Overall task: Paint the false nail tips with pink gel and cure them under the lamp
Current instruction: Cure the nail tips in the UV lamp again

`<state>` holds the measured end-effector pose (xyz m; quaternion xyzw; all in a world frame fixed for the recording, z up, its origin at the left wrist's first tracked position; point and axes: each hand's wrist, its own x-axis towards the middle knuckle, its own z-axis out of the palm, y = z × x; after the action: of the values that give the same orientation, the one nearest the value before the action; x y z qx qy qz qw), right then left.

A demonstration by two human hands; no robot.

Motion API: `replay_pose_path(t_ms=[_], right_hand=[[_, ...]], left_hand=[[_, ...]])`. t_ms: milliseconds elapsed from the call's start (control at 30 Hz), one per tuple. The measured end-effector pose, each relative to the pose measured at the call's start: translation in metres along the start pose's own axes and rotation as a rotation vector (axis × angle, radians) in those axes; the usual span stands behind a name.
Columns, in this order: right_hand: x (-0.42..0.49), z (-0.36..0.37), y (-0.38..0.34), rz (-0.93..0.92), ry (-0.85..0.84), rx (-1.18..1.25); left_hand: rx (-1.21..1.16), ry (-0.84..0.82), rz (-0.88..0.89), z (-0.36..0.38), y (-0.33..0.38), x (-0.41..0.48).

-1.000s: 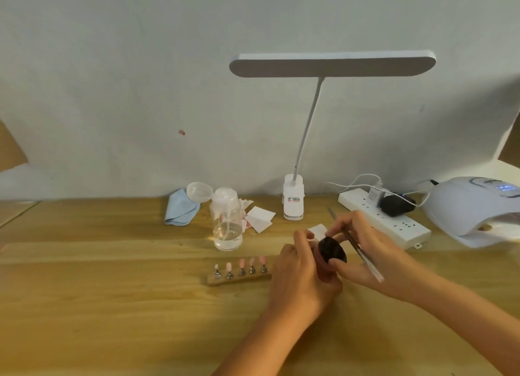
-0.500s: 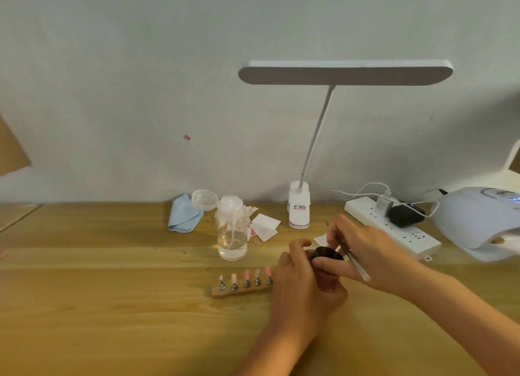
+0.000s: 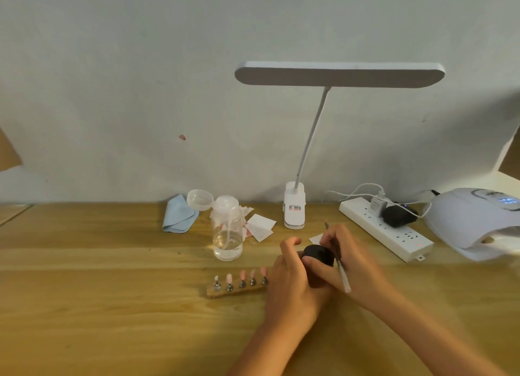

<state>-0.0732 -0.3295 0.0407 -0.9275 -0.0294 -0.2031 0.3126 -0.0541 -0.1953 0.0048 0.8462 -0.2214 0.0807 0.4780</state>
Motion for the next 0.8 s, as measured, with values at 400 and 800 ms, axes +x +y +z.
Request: replay_pose_path(t_ms=[400, 800], right_hand=[[-0.014, -0.002, 0.005, 0.13, -0.001, 0.107], [-0.02, 0.015, -0.006, 0.156, 0.156, -0.001]], left_hand=[[0.189, -0.037, 0.099, 0.001, 0.005, -0.002], [0.339, -0.081, 0.124, 0.002, 0.007, -0.01]])
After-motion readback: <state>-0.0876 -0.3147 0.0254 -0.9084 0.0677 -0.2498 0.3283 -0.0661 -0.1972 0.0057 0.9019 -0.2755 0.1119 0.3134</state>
